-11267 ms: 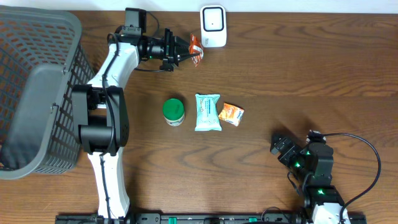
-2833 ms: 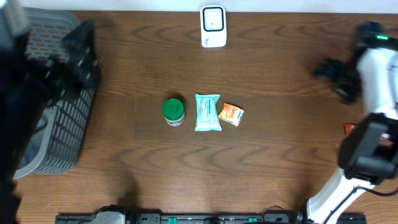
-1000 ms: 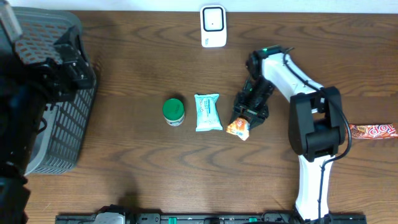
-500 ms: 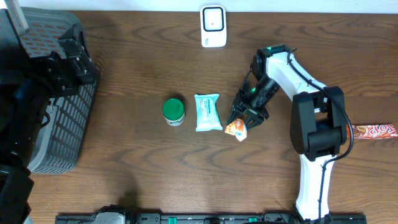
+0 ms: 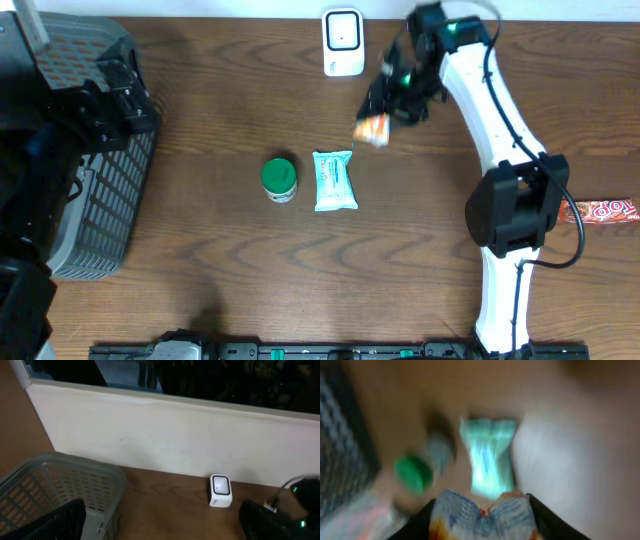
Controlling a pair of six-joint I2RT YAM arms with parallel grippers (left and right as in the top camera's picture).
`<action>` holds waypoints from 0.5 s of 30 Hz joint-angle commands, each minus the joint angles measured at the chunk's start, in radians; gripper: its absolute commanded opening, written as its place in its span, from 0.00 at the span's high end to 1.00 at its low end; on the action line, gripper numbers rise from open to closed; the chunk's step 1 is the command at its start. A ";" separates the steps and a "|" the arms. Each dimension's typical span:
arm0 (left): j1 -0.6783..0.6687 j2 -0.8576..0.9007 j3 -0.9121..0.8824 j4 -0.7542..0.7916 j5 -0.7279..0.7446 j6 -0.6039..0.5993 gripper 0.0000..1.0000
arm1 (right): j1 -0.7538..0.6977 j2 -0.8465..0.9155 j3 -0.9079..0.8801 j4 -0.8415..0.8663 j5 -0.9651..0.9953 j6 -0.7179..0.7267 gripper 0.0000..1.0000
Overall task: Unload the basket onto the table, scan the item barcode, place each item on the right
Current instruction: 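Lift the orange packet up to the white scanner with right gripper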
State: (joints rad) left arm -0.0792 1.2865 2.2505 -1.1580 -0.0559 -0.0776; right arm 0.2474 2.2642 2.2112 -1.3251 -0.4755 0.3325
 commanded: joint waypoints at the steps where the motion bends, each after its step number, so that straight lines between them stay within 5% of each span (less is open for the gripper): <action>1: 0.004 0.012 -0.018 0.010 -0.009 0.006 0.02 | 0.033 0.000 0.033 0.120 0.255 0.116 0.55; 8: 0.004 0.024 -0.019 0.009 -0.009 0.006 0.02 | 0.112 0.021 0.000 0.433 0.477 0.116 0.56; 15: 0.004 0.047 -0.021 0.012 -0.009 0.006 0.02 | 0.172 0.076 -0.010 0.539 0.551 0.113 0.56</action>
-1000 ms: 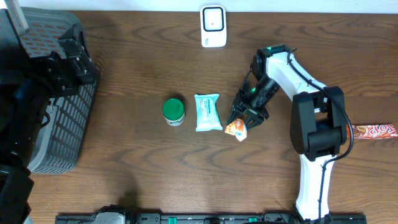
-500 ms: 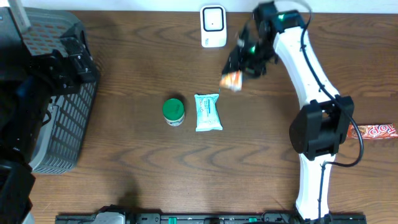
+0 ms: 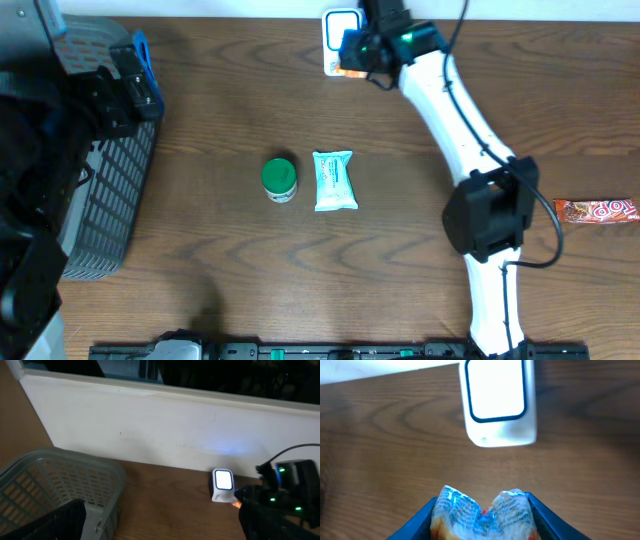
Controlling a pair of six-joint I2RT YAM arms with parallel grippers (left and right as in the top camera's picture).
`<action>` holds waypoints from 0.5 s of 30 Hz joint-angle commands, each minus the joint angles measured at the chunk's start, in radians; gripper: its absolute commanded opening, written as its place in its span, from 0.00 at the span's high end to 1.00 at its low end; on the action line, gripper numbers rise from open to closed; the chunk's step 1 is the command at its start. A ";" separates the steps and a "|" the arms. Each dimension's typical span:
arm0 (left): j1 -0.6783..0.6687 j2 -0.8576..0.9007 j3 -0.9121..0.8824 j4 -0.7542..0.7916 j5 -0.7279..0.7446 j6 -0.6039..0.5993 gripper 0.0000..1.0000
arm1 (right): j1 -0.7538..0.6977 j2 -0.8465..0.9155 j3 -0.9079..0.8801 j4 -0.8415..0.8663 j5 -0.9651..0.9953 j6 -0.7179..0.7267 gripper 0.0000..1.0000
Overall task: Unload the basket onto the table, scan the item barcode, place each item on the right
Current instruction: 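Lift the orange packet up to the white scanner with right gripper, then hold the orange packet in front of the scanner window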
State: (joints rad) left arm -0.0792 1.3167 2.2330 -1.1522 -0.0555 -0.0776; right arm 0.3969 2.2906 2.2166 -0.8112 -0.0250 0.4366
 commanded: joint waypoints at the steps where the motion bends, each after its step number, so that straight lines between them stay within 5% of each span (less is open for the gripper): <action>1: 0.004 0.021 -0.004 0.006 -0.009 0.006 0.02 | 0.029 0.064 -0.015 0.053 0.128 -0.009 0.56; 15: 0.004 0.090 -0.004 -0.003 -0.010 0.007 0.02 | 0.028 0.296 -0.015 0.702 0.283 -0.299 0.48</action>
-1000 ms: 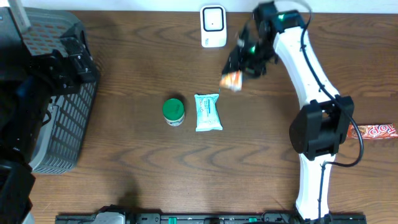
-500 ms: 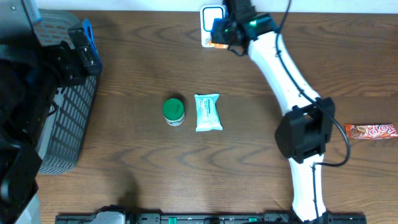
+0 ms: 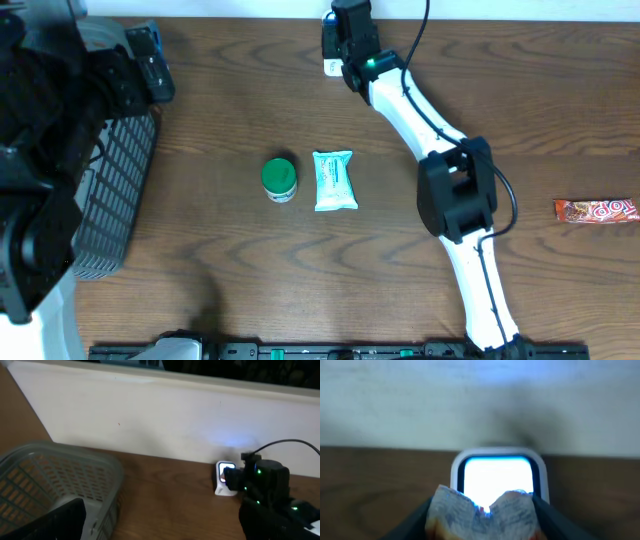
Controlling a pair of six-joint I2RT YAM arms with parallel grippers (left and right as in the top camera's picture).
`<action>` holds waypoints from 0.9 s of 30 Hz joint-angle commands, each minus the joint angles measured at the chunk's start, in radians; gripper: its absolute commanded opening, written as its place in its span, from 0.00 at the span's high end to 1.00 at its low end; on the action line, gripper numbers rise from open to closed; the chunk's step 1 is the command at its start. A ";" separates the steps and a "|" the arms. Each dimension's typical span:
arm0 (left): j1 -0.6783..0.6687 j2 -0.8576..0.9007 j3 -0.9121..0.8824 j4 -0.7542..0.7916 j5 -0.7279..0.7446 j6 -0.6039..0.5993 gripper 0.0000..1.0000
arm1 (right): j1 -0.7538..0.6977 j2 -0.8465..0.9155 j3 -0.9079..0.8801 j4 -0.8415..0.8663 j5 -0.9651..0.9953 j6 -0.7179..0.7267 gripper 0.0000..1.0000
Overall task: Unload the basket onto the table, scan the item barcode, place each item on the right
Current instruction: 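Hold the orange packet in front of the scanner window, then carry the orange packet to the table's right edge and release it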
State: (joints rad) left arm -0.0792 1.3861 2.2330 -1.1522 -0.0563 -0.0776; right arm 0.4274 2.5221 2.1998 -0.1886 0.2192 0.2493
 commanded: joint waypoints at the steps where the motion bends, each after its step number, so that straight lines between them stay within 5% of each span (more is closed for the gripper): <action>1: 0.004 0.026 -0.004 -0.004 -0.009 0.007 0.02 | -0.002 0.081 0.002 0.105 0.040 -0.119 0.48; 13: 0.004 0.082 -0.004 -0.002 -0.088 0.006 0.02 | -0.005 -0.001 0.003 0.036 0.167 -0.161 0.63; 21: 0.004 0.063 -0.004 -0.004 -0.087 0.006 0.02 | -0.116 -0.254 0.003 -0.517 0.375 -0.161 0.72; 27: 0.004 0.061 -0.004 -0.004 -0.086 -0.033 0.02 | -0.319 -0.254 0.002 -0.941 0.508 -0.160 0.78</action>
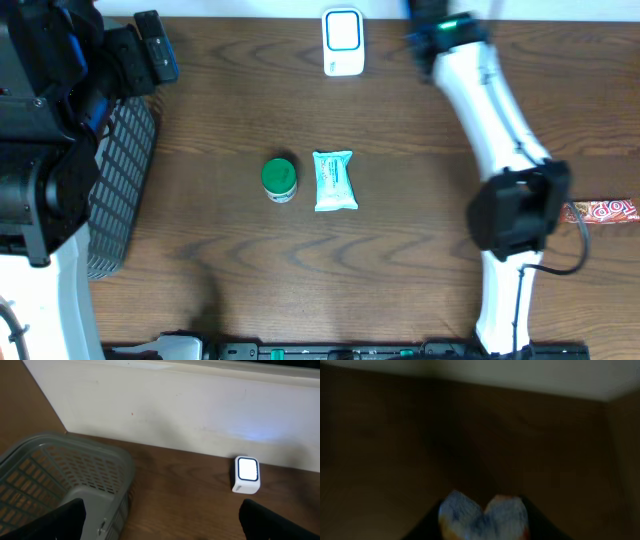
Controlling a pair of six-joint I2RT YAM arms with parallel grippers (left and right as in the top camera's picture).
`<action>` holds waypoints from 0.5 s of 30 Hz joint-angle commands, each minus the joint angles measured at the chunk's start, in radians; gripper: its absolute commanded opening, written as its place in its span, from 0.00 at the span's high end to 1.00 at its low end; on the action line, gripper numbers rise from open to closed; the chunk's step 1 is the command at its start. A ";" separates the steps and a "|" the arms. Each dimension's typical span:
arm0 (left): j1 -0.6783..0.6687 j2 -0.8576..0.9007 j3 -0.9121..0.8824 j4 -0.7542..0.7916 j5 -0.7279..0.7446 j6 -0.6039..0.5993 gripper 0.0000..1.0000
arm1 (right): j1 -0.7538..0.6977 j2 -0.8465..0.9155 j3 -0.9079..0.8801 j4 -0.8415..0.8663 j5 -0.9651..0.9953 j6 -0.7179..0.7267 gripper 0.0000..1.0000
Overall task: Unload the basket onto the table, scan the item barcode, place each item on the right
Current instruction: 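Carry the orange packet to the table's right edge and release it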
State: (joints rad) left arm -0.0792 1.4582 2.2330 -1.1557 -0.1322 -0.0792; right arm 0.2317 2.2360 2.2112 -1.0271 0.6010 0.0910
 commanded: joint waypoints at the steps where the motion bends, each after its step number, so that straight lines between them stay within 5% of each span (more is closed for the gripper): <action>1: 0.004 -0.011 -0.004 -0.001 -0.010 -0.048 0.02 | -0.169 0.043 -0.011 -0.157 0.124 0.003 0.80; 10: 0.004 -0.010 -0.004 0.006 -0.007 -0.111 0.02 | -0.596 0.111 -0.157 -0.188 0.095 0.024 0.87; 12: 0.004 -0.008 -0.004 0.007 -0.008 -0.111 0.02 | -0.644 0.111 -0.167 -0.183 0.061 0.024 0.75; 15: 0.004 -0.008 -0.004 0.012 -0.007 -0.111 0.02 | -0.697 0.111 -0.163 -0.180 0.032 0.024 0.41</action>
State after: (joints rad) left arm -0.0792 1.4567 2.2330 -1.1515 -0.1337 -0.1699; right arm -0.4217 2.3520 2.0441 -1.2106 0.6651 0.1059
